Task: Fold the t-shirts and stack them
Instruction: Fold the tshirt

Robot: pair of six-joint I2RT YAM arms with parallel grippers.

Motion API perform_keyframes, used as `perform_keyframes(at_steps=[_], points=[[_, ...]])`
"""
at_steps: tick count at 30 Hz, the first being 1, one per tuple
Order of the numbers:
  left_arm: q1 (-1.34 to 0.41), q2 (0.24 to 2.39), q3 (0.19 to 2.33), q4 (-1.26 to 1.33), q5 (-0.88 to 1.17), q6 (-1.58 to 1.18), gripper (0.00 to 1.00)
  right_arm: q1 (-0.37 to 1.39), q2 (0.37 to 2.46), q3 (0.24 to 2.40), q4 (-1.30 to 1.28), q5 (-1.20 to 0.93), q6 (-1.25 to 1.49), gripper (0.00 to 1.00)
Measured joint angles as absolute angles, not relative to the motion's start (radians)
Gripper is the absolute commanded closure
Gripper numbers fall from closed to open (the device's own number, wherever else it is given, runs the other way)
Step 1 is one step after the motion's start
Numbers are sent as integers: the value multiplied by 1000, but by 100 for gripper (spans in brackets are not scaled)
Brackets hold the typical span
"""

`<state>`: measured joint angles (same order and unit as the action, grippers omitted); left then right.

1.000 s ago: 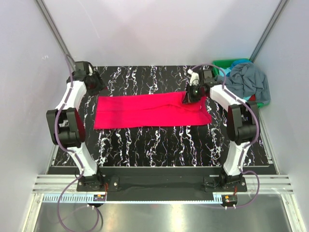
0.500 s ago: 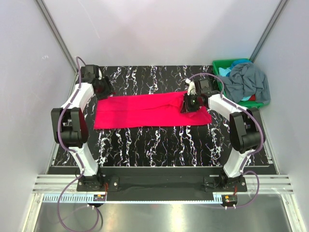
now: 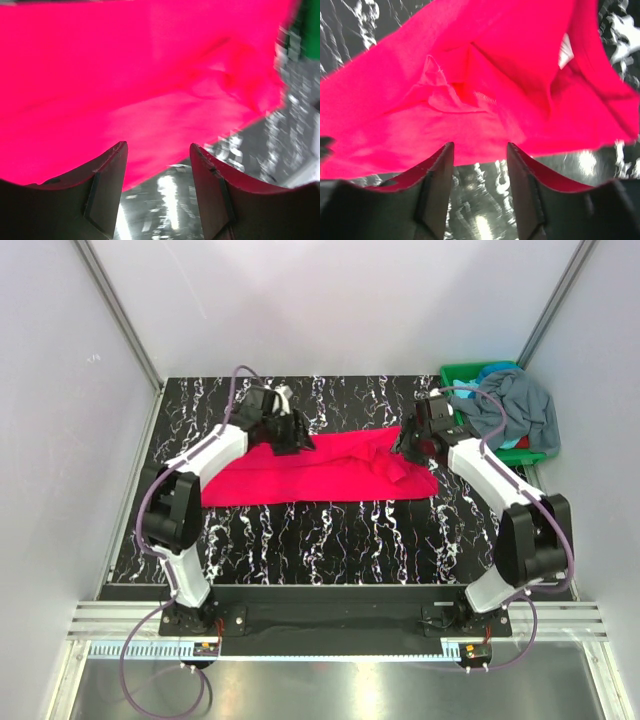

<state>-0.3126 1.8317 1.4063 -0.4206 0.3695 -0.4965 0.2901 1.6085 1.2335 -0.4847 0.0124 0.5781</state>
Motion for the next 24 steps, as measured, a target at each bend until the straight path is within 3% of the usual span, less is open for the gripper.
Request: perform_keyframes(at_steps=[11, 24], points=[[-366, 1743, 1360, -333, 369, -552, 42, 290, 1547, 1131, -522, 71, 925, 50], [-163, 1715, 1234, -372, 352, -550, 42, 293, 1652, 1069, -460, 102, 1050, 55]])
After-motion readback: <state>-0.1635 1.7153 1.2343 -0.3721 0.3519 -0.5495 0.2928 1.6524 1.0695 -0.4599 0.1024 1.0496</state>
